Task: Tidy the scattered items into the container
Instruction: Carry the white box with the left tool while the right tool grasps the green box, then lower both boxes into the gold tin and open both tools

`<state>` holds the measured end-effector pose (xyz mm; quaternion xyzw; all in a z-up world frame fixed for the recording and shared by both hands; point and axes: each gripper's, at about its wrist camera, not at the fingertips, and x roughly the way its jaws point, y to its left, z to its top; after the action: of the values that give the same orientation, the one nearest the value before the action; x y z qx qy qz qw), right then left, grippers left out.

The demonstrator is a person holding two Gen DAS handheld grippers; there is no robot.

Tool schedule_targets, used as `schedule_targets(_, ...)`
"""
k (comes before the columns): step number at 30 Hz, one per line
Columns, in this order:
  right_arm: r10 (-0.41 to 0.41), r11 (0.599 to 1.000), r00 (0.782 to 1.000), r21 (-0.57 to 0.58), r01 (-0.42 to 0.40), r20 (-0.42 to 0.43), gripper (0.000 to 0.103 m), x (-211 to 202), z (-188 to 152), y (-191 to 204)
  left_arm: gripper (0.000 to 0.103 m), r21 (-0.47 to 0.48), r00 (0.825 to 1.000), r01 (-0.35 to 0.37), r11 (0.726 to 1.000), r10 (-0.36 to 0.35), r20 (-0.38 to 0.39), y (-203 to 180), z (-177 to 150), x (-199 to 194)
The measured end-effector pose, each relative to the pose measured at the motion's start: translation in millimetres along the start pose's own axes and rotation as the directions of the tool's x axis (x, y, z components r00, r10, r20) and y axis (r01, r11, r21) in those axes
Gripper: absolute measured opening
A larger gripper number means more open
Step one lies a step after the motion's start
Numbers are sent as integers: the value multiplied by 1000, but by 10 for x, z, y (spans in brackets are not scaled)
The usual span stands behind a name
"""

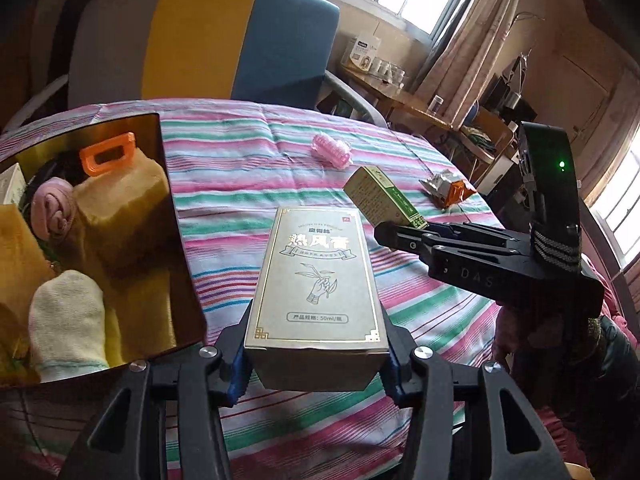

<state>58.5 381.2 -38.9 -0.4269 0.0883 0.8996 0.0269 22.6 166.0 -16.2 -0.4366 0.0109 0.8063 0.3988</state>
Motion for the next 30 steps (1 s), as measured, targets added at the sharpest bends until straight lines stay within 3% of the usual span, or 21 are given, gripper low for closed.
schedule_targets(8, 82, 993, 996, -85, -79, 36, 32, 3, 381, 599, 52, -125, 988, -53, 991, 70, 136, 519, 174, -554)
schedule_targets(15, 181, 970, 983, -170, -172, 36, 32, 148, 733, 1272, 52, -199, 952, -161, 967, 206, 227, 1087, 478, -969)
schedule_targets(20, 232, 954, 973, -202, -223, 18, 32, 371, 994, 1726, 52, -241, 934, -242, 940, 293, 204, 1536, 628, -975)
schedule_targets(24, 255, 946, 967, -206, -250, -5, 32, 571, 1148, 2041, 52, -282, 931, -271, 920, 325, 168, 1815, 728, -850)
schedule_targets(26, 264, 944, 964, -197, -264, -26, 33, 670, 1191, 2146, 57, -307, 932, -271, 912, 329, 155, 1901, 732, -797)
schedule_targets(30, 281, 935, 958, -210, -285, -53, 34, 729, 1098, 2208, 60, -329, 932, -273, 904, 334, 143, 1956, 648, -774)
